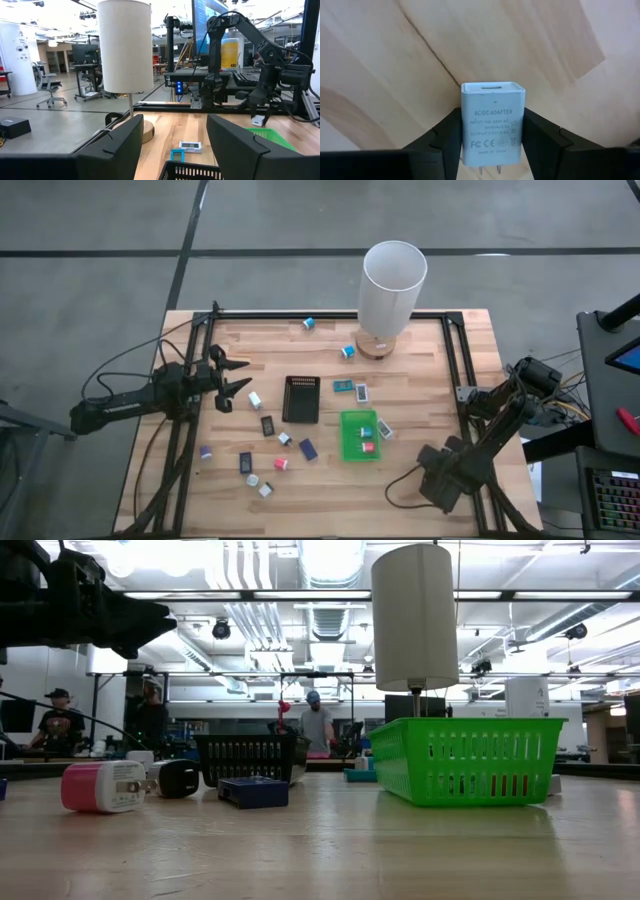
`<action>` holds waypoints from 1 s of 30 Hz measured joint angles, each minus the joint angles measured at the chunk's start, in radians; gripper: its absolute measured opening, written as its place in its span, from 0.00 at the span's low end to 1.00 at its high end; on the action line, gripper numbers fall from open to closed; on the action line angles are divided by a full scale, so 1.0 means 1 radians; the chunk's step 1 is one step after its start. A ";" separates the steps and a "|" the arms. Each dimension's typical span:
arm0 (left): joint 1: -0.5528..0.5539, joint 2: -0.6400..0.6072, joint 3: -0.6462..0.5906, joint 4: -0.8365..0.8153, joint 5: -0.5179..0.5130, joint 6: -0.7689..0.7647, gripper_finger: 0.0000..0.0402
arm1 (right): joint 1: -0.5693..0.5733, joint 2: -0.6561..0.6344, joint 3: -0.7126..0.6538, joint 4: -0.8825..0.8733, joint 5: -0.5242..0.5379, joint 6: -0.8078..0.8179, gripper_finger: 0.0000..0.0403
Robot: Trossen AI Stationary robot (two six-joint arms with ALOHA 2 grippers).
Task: Pick & Place Office items
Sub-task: Put the right white charger adapter into the green bin
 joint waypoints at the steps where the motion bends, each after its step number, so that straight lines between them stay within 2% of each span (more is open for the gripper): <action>1: 0.000 0.000 0.000 0.000 0.000 0.000 0.56 | -0.002 -0.009 0.000 0.000 0.014 0.000 0.40; 8: 0.000 0.000 0.000 0.000 0.000 0.000 0.56 | -0.006 -0.076 0.000 -0.025 0.109 0.040 0.41; 13: 0.000 0.000 0.000 0.000 0.000 0.000 0.56 | -0.005 -0.147 0.000 -0.046 0.232 0.071 0.40; 17: 0.000 0.000 0.000 0.000 0.000 0.000 0.56 | -0.005 -0.206 0.000 -0.060 0.389 0.081 0.40; 24: 0.000 0.000 0.000 0.000 0.000 0.000 0.56 | -0.019 -0.275 0.000 -0.048 0.768 0.043 0.42; 26: 0.000 0.000 0.000 0.000 0.000 0.000 0.56 | -0.036 -0.283 0.001 -0.045 0.831 0.031 0.42; 30: 0.000 0.000 0.000 0.000 0.000 0.000 0.56 | -0.086 -0.287 0.001 -0.027 0.886 0.016 0.42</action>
